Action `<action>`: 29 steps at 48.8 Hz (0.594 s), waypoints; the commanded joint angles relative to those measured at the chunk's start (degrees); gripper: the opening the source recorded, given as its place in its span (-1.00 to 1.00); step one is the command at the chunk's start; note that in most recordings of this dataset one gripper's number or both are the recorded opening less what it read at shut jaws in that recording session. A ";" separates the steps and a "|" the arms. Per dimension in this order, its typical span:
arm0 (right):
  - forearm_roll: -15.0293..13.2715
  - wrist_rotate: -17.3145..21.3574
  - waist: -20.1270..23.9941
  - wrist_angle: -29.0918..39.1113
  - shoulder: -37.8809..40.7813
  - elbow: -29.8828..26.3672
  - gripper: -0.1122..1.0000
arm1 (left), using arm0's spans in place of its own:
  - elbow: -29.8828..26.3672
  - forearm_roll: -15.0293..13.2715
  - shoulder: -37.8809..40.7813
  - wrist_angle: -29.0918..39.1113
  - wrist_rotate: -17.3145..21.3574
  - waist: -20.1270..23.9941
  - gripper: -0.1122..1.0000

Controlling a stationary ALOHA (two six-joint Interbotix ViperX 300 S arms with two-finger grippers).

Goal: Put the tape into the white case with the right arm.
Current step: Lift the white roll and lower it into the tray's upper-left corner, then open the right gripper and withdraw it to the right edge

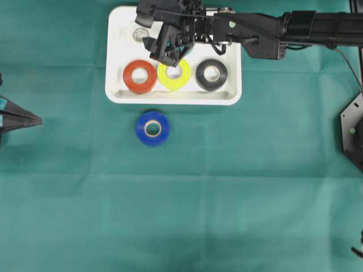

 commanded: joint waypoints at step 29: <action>-0.18 0.53 -1.05 -1.14 -15.82 19.69 0.29 | -0.53 -0.09 0.44 -0.53 0.09 -0.09 -0.79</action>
